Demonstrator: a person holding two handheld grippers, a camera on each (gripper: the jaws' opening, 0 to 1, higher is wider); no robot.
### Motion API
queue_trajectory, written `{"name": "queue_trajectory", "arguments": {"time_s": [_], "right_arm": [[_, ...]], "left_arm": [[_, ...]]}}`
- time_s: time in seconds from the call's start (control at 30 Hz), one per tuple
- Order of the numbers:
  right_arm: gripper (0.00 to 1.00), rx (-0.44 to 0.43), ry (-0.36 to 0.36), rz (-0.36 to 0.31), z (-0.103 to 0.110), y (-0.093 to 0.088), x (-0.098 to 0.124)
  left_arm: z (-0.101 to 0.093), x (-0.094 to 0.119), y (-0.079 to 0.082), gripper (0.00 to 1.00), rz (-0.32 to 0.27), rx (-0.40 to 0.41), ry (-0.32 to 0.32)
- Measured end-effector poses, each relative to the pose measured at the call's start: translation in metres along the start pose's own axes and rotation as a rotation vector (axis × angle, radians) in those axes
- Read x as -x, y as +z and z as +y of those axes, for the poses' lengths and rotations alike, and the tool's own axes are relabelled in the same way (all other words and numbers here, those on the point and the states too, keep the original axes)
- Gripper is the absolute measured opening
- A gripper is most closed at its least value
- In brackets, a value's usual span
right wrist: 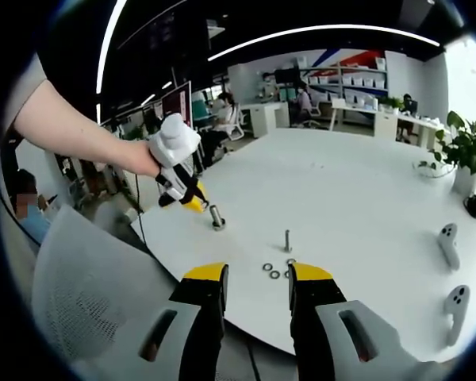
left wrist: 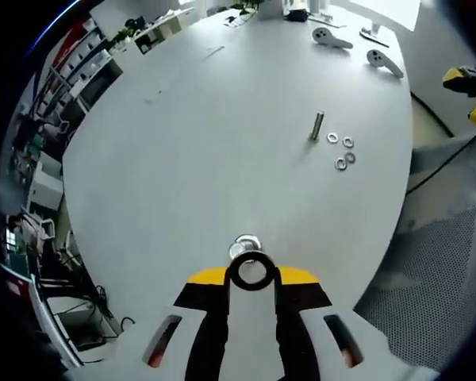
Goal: Place the washer onto the threaded stud by aligning its center hole with the stud, sliding it down to the base, and recovering from edge contact or off-axis alignment until the washer reaches the visible bottom stop.
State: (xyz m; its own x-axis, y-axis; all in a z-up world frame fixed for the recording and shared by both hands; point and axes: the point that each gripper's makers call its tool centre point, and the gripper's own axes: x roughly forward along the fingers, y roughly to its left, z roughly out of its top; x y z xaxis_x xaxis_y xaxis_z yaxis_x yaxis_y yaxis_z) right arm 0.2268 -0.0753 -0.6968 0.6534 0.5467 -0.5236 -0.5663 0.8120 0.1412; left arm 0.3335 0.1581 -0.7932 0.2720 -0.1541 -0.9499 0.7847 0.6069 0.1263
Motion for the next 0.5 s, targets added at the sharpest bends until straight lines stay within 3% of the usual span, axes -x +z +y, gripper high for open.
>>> {"name": "queue_trajectory", "arguments": {"time_s": [0.5], "right_arm": [[0.32, 0.003, -0.002, 0.002, -0.001, 0.000, 0.000]], "left_arm": [[0.011, -0.013, 0.007, 0.19, 0.033, -0.030, 0.013]]}}
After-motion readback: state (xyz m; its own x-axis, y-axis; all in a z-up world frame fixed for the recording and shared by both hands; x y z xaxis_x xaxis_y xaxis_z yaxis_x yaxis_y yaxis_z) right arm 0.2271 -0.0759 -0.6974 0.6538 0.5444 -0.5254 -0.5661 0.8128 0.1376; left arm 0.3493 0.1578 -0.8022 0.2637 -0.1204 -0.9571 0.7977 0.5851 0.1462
